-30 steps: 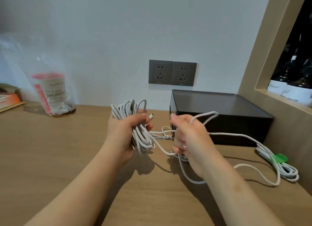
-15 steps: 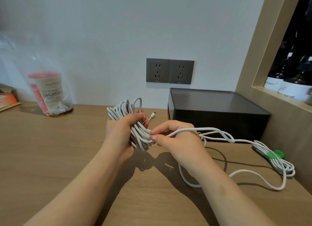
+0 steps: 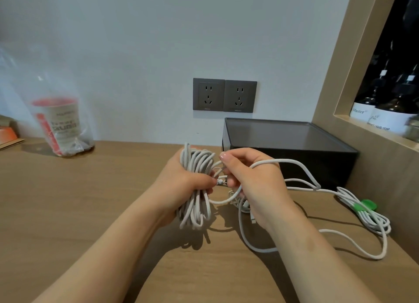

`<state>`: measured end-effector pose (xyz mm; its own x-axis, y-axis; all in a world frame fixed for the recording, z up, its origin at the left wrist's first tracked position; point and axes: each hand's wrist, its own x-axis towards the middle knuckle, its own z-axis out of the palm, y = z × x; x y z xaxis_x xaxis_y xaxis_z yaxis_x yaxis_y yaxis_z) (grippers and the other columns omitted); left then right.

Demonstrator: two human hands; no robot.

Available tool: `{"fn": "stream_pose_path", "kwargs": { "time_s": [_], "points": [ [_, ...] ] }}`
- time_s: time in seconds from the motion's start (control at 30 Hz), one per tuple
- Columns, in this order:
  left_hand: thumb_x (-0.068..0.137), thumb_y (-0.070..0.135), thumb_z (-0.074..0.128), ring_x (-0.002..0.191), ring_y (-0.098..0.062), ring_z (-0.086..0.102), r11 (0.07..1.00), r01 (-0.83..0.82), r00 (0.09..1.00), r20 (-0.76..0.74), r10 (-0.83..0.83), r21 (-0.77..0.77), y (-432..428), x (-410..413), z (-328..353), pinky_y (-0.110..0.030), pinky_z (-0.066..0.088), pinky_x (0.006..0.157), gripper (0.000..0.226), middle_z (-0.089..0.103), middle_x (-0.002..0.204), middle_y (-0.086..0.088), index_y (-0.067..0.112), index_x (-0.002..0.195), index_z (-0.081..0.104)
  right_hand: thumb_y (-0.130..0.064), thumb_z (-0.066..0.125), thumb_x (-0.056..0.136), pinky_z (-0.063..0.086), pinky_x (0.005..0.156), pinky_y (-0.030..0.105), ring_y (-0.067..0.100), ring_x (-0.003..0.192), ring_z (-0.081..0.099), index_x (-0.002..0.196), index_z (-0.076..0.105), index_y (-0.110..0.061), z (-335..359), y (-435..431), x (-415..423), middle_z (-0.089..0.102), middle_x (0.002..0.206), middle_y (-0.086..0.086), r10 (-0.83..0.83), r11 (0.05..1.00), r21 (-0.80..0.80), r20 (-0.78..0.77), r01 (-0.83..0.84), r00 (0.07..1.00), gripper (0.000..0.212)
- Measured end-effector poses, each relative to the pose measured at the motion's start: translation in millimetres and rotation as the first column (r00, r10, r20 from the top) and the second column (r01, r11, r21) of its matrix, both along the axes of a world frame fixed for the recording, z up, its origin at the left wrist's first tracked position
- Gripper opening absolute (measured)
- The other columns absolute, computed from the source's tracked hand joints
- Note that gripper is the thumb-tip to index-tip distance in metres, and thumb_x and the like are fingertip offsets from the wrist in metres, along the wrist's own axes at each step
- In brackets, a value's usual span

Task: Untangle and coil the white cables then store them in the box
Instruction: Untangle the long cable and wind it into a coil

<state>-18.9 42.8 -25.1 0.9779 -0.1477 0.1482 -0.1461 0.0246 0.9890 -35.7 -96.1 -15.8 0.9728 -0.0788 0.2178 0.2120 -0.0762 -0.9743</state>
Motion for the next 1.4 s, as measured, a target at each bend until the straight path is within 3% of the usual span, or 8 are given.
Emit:
{"fn": "stream_pose_path", "kwargs": {
  "time_s": [0.27,0.43,0.57,0.7,0.83,1.0,1.13,1.4],
  "points": [
    [0.083,-0.003,0.053,0.034,-0.013,0.049,0.804,-0.303,0.923,-0.367,0.114,-0.512,22.9,25.1,-6.7,-0.018,0.043,0.037,0.017,0.048,0.047,-0.005,0.003,0.068,0.050,-0.035,0.046,0.096,0.047,0.069,0.033,0.014,0.050,0.061,0.083,0.063,-0.012,10.9,-11.9,3.2,0.050,0.049,-0.001,0.128,0.640,0.765,-0.199,0.073,0.972,0.031],
    [0.093,0.010,0.043,0.027,-0.011,0.044,0.646,-0.387,0.889,-0.452,0.072,-0.658,44.7,34.6,-5.2,-0.012,0.038,0.034,0.033,0.043,0.038,0.000,0.011,0.060,0.037,-0.037,0.045,0.096,0.047,0.052,0.027,0.008,0.036,0.044,0.090,0.058,-0.010,5.5,-24.0,8.6,0.042,0.045,-0.002,0.043,0.341,0.907,-0.279,0.248,0.959,0.030],
    [0.095,0.017,0.044,0.030,-0.009,0.047,0.576,-0.367,0.906,-0.422,0.042,-0.730,53.4,38.6,-6.6,-0.013,0.042,0.037,0.035,0.046,0.041,0.002,0.014,0.060,0.037,-0.031,0.043,0.098,0.024,0.033,0.017,0.006,0.035,0.024,0.090,0.054,-0.013,2.3,-23.9,8.4,0.030,0.045,-0.004,-0.078,0.645,0.694,-0.357,0.320,0.931,0.022],
    [0.093,0.012,0.047,0.036,-0.008,0.052,0.539,-0.312,0.940,-0.337,0.056,-0.782,46.7,35.7,-1.6,-0.016,0.049,0.044,0.032,0.049,0.044,0.003,0.012,0.061,0.043,-0.022,0.054,0.092,0.037,0.048,0.023,0.011,0.052,0.038,0.098,0.054,-0.012,-0.8,-14.3,8.1,0.043,0.064,0.000,-0.199,0.950,0.175,-0.297,0.258,0.934,0.012],
    [0.092,0.009,0.051,0.042,-0.009,0.053,0.562,-0.348,0.937,-0.302,0.176,-0.751,48.1,38.4,-0.7,-0.016,0.049,0.046,0.026,0.050,0.046,0.002,0.011,0.066,0.048,-0.045,0.055,0.087,0.044,0.078,0.037,0.025,0.101,0.051,0.135,0.033,-0.018,-6.3,-24.7,10.6,0.042,0.122,0.007,-0.541,0.703,-0.486,0.107,0.518,0.834,0.059],
    [0.087,0.002,0.057,0.049,-0.010,0.056,0.546,-0.410,0.911,-0.294,0.290,-0.731,48.8,42.6,-8.3,-0.019,0.052,0.050,0.017,0.054,0.057,-0.001,0.009,0.072,0.054,-0.033,0.051,0.091,0.031,0.071,0.032,0.024,0.082,0.044,0.109,0.061,-0.017,-6.5,-23.7,5.5,0.053,0.092,0.009,-0.455,0.349,-0.386,0.727,0.854,0.514,0.026],
    [0.088,0.000,0.056,0.050,-0.009,0.056,0.599,-0.376,0.924,-0.236,0.301,-0.707,41.3,38.9,-6.8,-0.019,0.051,0.050,0.017,0.056,0.051,0.001,0.009,0.074,0.058,-0.046,0.034,0.094,0.049,0.073,0.038,0.016,0.084,0.058,0.121,0.054,-0.030,-11.3,-10.8,7.3,0.062,0.086,-0.007,-0.226,0.807,-0.512,0.193,0.294,0.955,0.038],
    [0.074,0.008,0.069,0.052,-0.010,0.057,0.573,-0.183,0.978,-0.210,0.020,-0.799,44.4,28.1,3.5,-0.018,0.051,0.051,0.012,0.055,0.055,0.001,0.010,0.071,0.057,-0.042,0.047,0.093,0.053,0.070,0.037,0.014,0.063,0.063,0.072,0.065,-0.025,-7.5,-7.1,3.9,0.068,0.063,-0.001,-0.149,0.950,-0.284,-0.036,0.133,0.988,0.033]
  ]
}}
